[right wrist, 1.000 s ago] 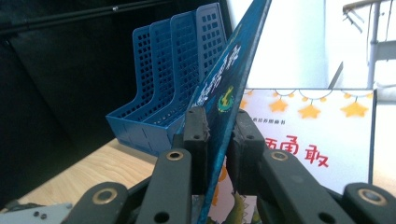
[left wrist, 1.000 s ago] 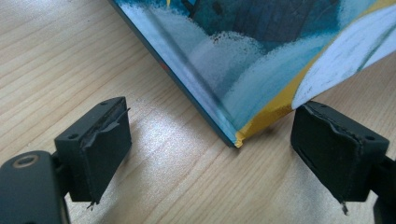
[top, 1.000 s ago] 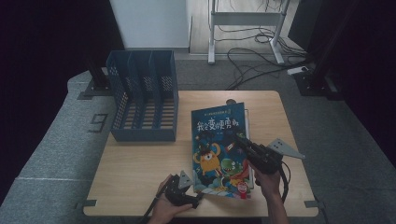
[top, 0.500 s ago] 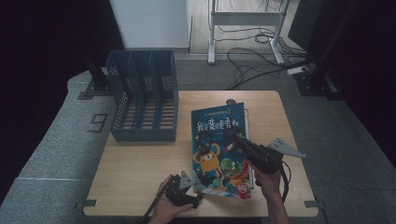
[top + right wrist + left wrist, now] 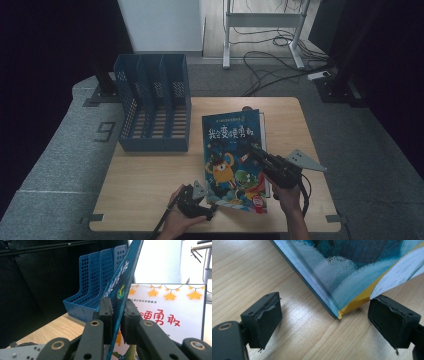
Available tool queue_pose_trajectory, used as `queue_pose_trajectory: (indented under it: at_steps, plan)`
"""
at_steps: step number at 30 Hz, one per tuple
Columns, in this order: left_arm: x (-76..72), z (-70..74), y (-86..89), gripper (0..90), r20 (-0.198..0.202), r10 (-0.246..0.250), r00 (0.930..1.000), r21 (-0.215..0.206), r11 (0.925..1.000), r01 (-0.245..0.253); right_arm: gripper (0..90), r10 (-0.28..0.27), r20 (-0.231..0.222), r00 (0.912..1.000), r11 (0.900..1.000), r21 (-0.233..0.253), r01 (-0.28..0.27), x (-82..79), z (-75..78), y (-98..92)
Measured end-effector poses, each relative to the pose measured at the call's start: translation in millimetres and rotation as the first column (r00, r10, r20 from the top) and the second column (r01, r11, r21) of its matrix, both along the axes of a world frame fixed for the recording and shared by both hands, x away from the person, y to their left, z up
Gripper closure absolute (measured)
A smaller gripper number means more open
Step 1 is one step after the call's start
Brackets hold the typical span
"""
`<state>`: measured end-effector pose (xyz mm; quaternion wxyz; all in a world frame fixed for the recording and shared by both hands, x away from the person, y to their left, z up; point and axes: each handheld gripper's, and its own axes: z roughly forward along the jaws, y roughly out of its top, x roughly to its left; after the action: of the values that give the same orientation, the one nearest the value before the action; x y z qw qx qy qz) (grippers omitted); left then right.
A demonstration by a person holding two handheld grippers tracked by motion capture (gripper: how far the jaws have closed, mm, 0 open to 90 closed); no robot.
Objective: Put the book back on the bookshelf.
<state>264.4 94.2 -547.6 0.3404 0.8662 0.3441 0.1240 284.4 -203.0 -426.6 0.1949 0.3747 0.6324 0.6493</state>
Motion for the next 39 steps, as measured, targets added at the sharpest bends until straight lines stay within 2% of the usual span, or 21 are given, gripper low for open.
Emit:
queue_pose_trajectory:
  at_steps: [7, 17, 27, 34, 39]
  plan:
    - [6.0, 0.4, 2.5, 11.9, -0.001, 0.014, 0.9999, 0.007, 0.9999, -0.014, 80.0, 0.012, 0.005, 0.9999, 1.000, -0.002, -0.012, -0.3, 0.2, 0.1]
    - [15.4, 0.6, 5.9, 11.9, -0.003, 0.033, 0.9995, 0.007, 0.9994, -0.033, 81.0, 0.035, 0.046, 0.9983, 0.999, -0.016, -0.034, -5.2, 4.2, 6.6]
    - [25.7, 0.3, 9.5, 12.0, 0.000, 0.066, 0.9978, 0.003, 0.9978, -0.066, 81.4, 0.037, 0.048, 0.9982, 0.999, -0.020, -0.036, -5.0, 3.3, 7.9]
    - [27.6, -0.1, 9.7, 12.0, 0.002, 0.071, 0.9975, 0.001, 0.9975, -0.071, 82.1, 0.058, 0.056, 0.9967, 0.998, -0.025, -0.057, -6.3, 4.0, 9.9]
    - [29.3, -0.1, 10.0, 12.0, 0.004, 0.074, 0.9972, 0.003, 0.9972, -0.075, 82.1, 0.052, 0.062, 0.9967, 0.998, -0.034, -0.050, -7.2, 4.7, 11.5]
